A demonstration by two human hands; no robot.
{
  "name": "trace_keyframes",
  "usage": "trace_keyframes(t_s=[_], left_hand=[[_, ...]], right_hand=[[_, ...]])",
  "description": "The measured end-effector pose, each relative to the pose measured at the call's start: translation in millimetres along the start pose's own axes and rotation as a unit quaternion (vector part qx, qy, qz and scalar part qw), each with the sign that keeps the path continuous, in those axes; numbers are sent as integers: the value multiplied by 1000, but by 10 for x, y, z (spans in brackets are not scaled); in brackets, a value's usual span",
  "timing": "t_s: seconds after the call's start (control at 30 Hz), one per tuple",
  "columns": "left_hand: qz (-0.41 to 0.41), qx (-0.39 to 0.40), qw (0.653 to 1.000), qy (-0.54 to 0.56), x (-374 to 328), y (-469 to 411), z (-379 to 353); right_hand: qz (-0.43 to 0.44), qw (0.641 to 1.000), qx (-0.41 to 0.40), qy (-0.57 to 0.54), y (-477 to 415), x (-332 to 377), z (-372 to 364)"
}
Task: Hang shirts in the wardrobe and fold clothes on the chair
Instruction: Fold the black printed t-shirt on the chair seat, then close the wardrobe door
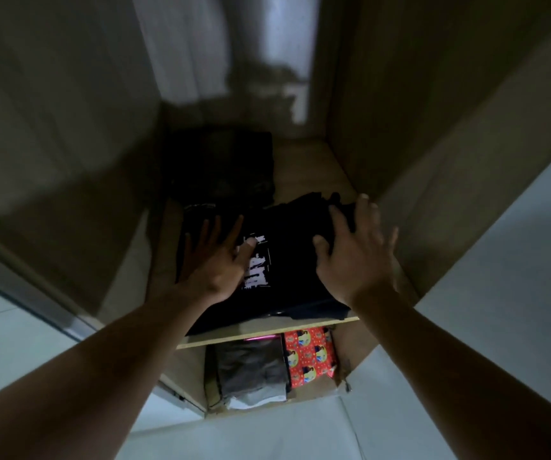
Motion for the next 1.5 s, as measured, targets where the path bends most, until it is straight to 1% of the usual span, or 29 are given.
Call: trace_keyframes(t_s=[0.03, 0.07, 0.13, 0.17, 0.2, 0.27, 0.4, 0.47, 0.57, 0.63, 0.7, 0.77, 0.83, 0.93, 1.0, 1.07, 1.1, 1.13, 1.2, 1.23, 1.3, 1.37, 1.43, 1.5], left_hand=[[-5, 1, 1000, 11, 21, -15, -17], [-11, -7, 1000, 25, 22, -54, -23], [4, -66, 997, 45, 25, -124, 54], [27, -101, 994, 45, 53, -151, 95], [64, -122, 990, 38, 100, -146, 119], [127, -127, 983, 30, 208, -86, 101], [190, -161, 967, 61, 381, 14, 155], [203, -158, 966, 36, 411, 38, 226], [172, -180, 969, 0, 348, 45, 357], [146, -227, 963, -6, 269, 61, 485], [94, -289, 953, -20, 185, 28, 574], [57, -314, 948, -13, 164, -56, 602], [64, -289, 955, 16, 212, -173, 550], [72, -228, 971, 14, 338, -209, 374], [114, -205, 971, 55, 404, -174, 302], [155, -194, 963, 108, 430, -142, 284], [168, -192, 961, 108, 416, -121, 301], [166, -187, 966, 68, 395, -94, 328], [138, -178, 974, -37, 348, -5, 394], [121, -178, 975, -59, 333, 29, 417], [105, -185, 976, -44, 327, 35, 428], [89, -184, 978, -31, 320, -11, 425], [48, -184, 977, -92, 301, -51, 395], [17, -150, 981, -121, 284, -90, 343]], right_hand=[[52, 998, 28, -1, -68, 56, -105], [76, 995, 69, -11, -102, 73, -219], [67, 986, 149, -32, -87, 30, -441], [57, 985, 161, -33, -61, 3, -511], [55, 986, 153, -26, -37, -18, -557], [57, 990, 130, -8, 2, -43, -601], [58, 992, 112, 2, 3, -13, -602], [63, 991, 116, -2, -13, -10, -603], [72, 989, 131, -8, -65, -28, -610], [73, 987, 141, -17, -114, -37, -599], [74, 987, 141, -14, -145, -55, -579], [73, 988, 136, -9, -161, -65, -574], [64, 990, 127, -11, -175, -73, -575], [58, 993, 103, -14, -139, -49, -586], [51, 995, 90, -13, -105, -44, -577], [42, 995, 87, -12, -77, -56, -575], [41, 995, 86, -14, -76, -62, -571], [42, 995, 86, -17, -74, -65, -573], [57, 994, 93, -22, -83, -70, -584], [66, 993, 99, -22, -86, -73, -586], [80, 990, 114, -21, -98, -80, -591], [76, 989, 122, -15, -101, -83, -589], [70, 990, 122, 2, -84, -52, -582], [62, 990, 127, 13, -75, -28, -582]])
Point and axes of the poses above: each hand's wrist, its own y-axis away from the middle knuckle, its own z-axis out of the back of the hand, x = y × z, the point moved 5 cm from there along -y, towards the middle knuckle, and after that the axes turned 14 degrees about -x, right-handed, at the moved point
